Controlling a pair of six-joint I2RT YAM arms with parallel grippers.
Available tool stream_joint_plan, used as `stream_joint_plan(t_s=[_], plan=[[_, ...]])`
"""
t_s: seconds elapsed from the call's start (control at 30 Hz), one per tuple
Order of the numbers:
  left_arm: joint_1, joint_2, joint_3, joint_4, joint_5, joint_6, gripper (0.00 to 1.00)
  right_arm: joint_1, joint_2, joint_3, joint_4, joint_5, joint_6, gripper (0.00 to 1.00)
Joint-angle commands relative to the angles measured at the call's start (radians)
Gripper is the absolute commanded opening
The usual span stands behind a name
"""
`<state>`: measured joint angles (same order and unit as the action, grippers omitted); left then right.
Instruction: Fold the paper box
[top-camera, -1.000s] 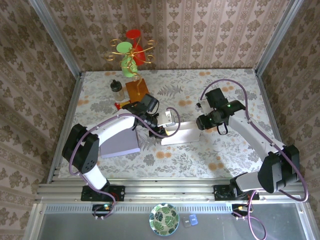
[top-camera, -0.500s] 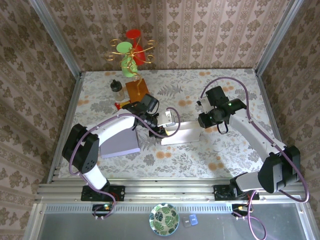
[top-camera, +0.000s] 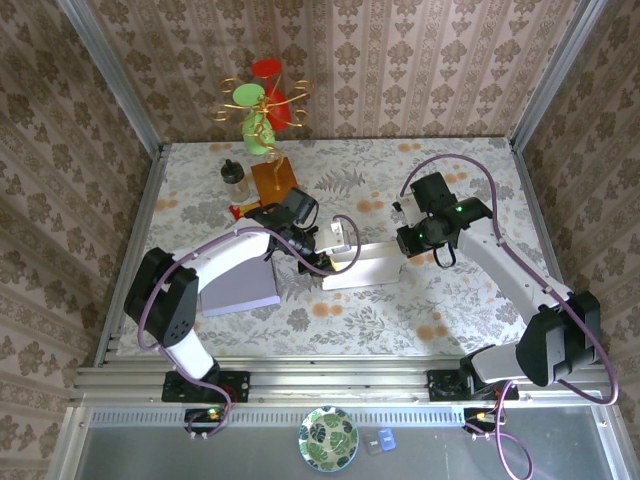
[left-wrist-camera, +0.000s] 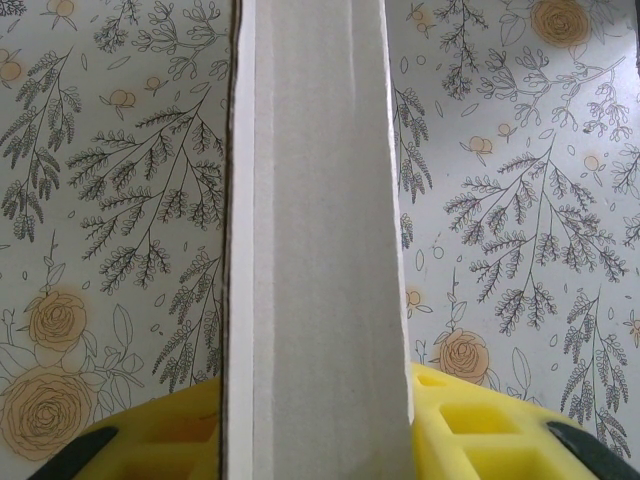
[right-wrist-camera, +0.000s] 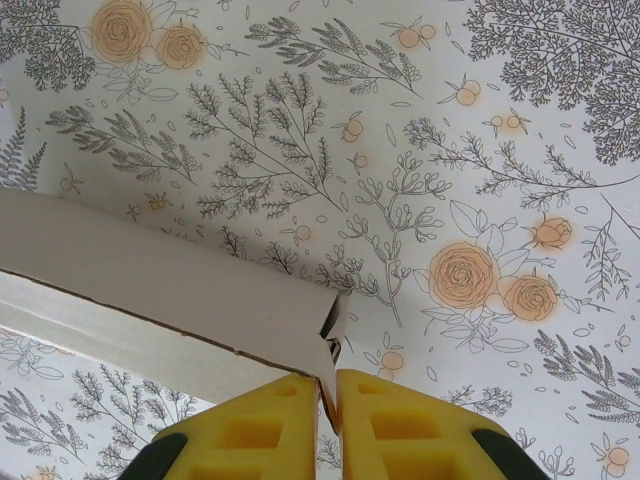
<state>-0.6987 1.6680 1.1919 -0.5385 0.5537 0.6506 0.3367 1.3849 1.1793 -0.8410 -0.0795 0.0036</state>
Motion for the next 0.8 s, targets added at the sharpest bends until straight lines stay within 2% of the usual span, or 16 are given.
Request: stream_joint_plan(t_s=[0.0, 0.4, 0.77], plan=[[0.005, 0.009, 0.023, -0.031, 0.014, 0.017, 0.36, 0.003, -0.002, -0.009, -0.005, 0.050, 0.016, 0.13], [0.005, 0.016, 0.032, -0.004, -0.007, -0.038, 0.28, 0.025, -0.028, -0.036, 0.028, 0.080, 0.133, 0.01], [0.002, 0.007, 0.020, 0.044, -0.069, -0.097, 0.25, 0.044, -0.118, -0.157, 0.123, 0.127, 0.288, 0.00]])
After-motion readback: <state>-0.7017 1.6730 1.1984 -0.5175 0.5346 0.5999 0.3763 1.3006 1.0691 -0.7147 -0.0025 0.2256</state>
